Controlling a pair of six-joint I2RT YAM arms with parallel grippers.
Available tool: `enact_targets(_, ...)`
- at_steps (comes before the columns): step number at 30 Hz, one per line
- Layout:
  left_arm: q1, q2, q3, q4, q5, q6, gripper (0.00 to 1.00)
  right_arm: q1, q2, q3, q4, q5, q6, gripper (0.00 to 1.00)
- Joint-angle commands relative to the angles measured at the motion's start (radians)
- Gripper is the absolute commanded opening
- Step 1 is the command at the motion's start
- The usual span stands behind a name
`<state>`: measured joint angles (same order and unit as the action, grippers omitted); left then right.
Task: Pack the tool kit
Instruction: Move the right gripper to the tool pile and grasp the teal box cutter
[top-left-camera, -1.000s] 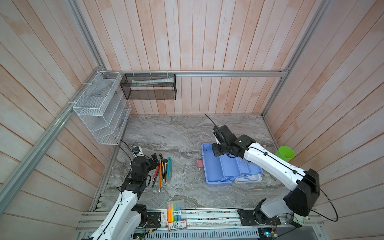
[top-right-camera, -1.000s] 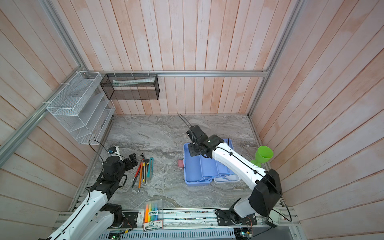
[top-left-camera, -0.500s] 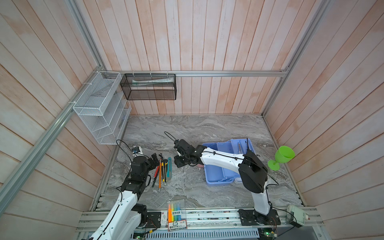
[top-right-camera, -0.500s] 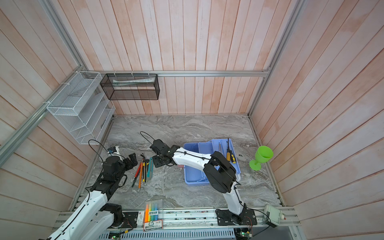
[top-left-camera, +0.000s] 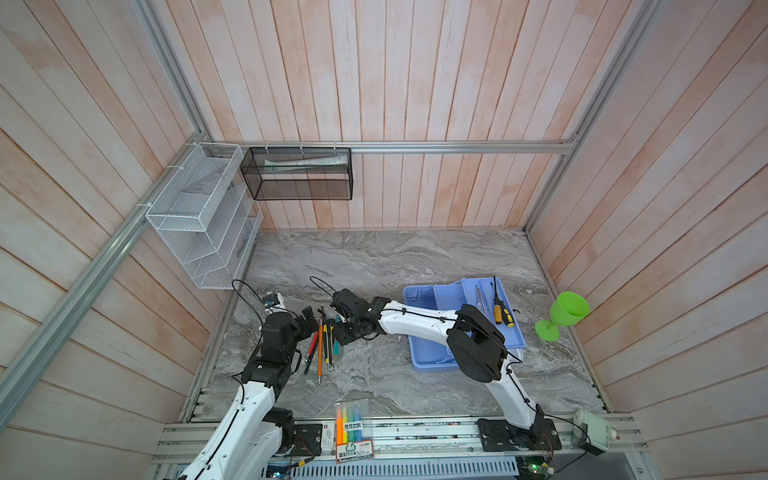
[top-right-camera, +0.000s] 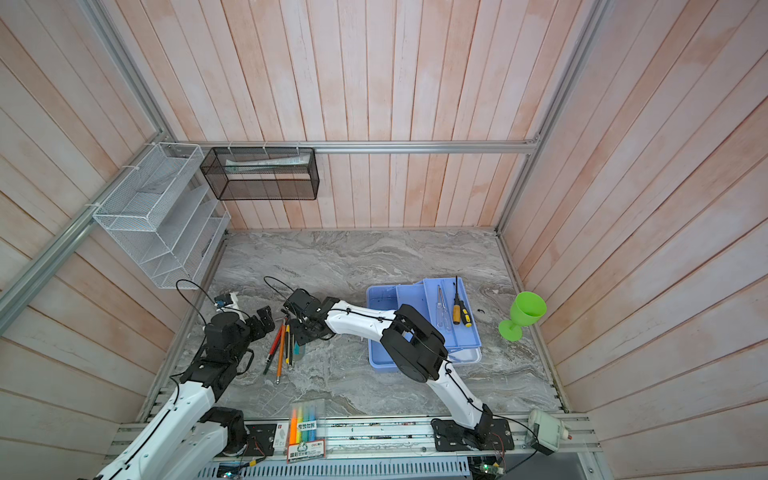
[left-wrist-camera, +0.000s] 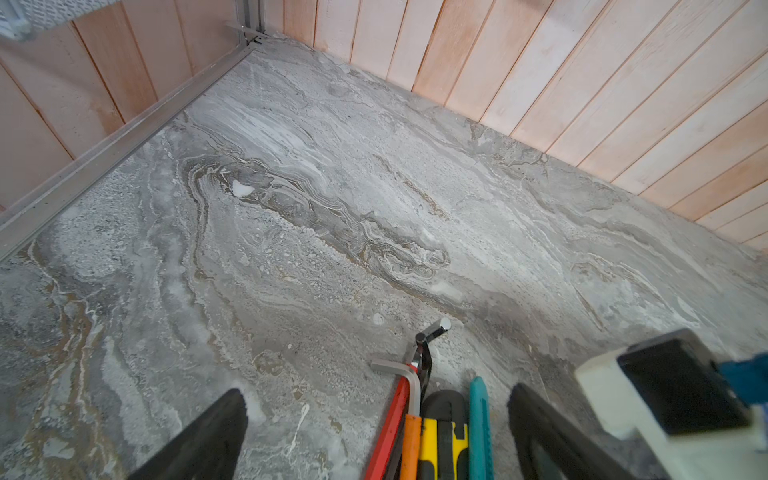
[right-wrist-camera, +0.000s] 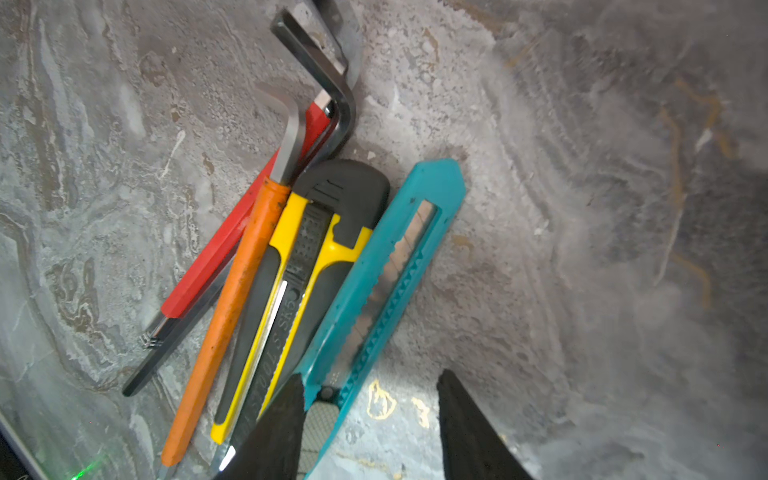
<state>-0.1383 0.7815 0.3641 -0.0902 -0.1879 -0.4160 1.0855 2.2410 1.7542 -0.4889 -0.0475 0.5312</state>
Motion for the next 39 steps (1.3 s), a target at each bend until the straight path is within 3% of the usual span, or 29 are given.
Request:
enact_targets(1, 0.004, -0.011, -0.013, -0.003, 0.002, -0.01, 1.0, 0.011, 0.044, 0.046, -0.049, 0.005, 0.001, 0.5)
enact_targets(10, 0.003, -0.011, -0.012, -0.003, 0.003, -0.01, 1.0, 0.021, 0.092, 0.101, -0.099, -0.001, -0.011, 0.5)
enact_targets(22, 0.004, -0.011, -0.014, -0.003, 0.003, -0.009, 1.0, 0.034, 0.033, 0.085, -0.312, 0.199, -0.088, 0.5)
enact_targets(31, 0.004, -0.014, -0.014, -0.002, 0.002, -0.009, 1.0, 0.027, -0.036, 0.013, -0.106, 0.016, -0.149, 0.51)
enact_targets(39, 0.004, -0.016, -0.014, -0.004, 0.001, -0.01, 1.0, 0.025, 0.069, 0.114, -0.198, 0.101, -0.186, 0.54)
